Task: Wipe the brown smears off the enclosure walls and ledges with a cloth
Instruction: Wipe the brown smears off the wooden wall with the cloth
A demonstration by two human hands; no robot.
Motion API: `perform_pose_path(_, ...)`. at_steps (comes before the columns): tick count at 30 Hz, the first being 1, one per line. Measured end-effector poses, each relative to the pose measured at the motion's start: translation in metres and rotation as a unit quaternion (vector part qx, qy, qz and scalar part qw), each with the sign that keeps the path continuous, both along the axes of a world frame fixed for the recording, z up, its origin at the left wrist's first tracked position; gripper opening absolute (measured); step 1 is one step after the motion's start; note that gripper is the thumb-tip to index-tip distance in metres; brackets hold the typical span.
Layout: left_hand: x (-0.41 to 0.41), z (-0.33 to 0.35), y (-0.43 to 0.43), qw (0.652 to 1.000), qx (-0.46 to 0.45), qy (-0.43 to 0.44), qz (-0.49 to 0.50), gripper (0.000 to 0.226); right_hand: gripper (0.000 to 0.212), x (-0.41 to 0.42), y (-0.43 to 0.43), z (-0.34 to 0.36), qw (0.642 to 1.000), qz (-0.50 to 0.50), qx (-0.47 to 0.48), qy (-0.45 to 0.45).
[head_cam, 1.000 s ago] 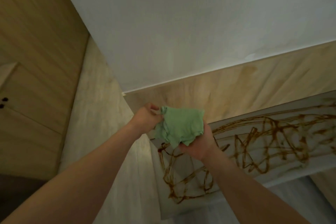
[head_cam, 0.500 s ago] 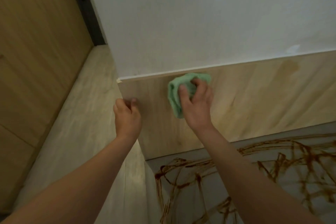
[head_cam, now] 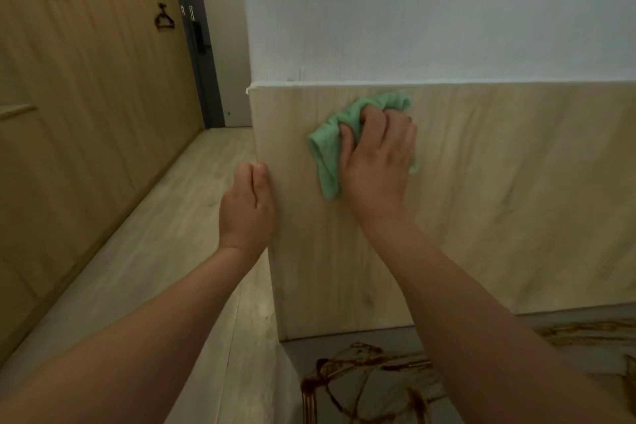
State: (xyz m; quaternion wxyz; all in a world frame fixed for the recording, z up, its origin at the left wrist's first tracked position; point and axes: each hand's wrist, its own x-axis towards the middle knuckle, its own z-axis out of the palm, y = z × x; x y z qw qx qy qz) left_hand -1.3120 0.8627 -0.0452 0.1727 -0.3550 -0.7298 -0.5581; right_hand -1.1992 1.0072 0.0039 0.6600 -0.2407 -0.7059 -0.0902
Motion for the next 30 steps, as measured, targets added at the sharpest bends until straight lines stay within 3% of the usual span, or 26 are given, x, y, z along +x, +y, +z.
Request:
perform_pose_path(2, -0.008, -0.007, 0.007, 1.000, 0.006, 0.028, 0.008, 0.033, 0.029, 0.000, 0.006, -0.030, 0.998, -0.005, 0.054, -0.035)
perform_pose_path(4, -0.014, -0.014, 0.014, 0.998, 0.030, 0.049, 0.011, 0.038, 0.026, 0.017, 0.013, -0.074, 0.984, 0.017, 0.115, -0.133)
perform_pose_path(7, -0.015, -0.015, 0.022, 0.998, 0.065, 0.001, -0.004, 0.045, 0.031, 0.048, 0.022, -0.100, 0.955, 0.054, 0.135, -0.260)
perform_pose_path(9, -0.016, -0.015, 0.026, 0.997, 0.077, -0.022, 0.000, 0.051, 0.034, 0.052, 0.021, -0.079, 0.964, 0.042, 0.105, -0.241)
perform_pose_path(13, -0.016, -0.016, 0.031, 0.993, 0.115, -0.029, -0.003, 0.064, 0.048, 0.019, -0.003, -0.016, 0.990, 0.013, 0.077, -0.118)
perform_pose_path(17, -0.021, -0.019, 0.028, 0.992, 0.111, -0.050, -0.041, 0.065, 0.054, -0.012, -0.022, -0.027, 0.986, 0.003, 0.095, -0.139)
perform_pose_path(19, -0.025, -0.017, 0.023, 0.993, 0.081, -0.050, -0.073, 0.059, 0.055, -0.001, -0.017, -0.067, 0.959, 0.024, 0.159, -0.231)
perform_pose_path(21, -0.033, -0.016, 0.012, 0.990, 0.056, -0.057, -0.114, 0.057, 0.059, 0.023, -0.008, -0.100, 0.900, 0.038, 0.242, -0.360)
perform_pose_path(23, -0.042, -0.015, 0.007, 0.985, 0.040, -0.082, -0.149, 0.061, 0.059, 0.038, 0.002, -0.098, 0.871, 0.041, 0.268, -0.409)
perform_pose_path(27, -0.045, -0.015, 0.003, 0.977, -0.004, -0.116, -0.181, 0.067, 0.063, 0.010, -0.013, -0.028, 0.955, 0.034, 0.137, -0.263)
perform_pose_path(30, -0.038, -0.016, 0.001, 0.961, 0.030, -0.171, -0.216, 0.051, 0.067, -0.019, -0.029, -0.009, 0.970, 0.014, 0.110, -0.215)
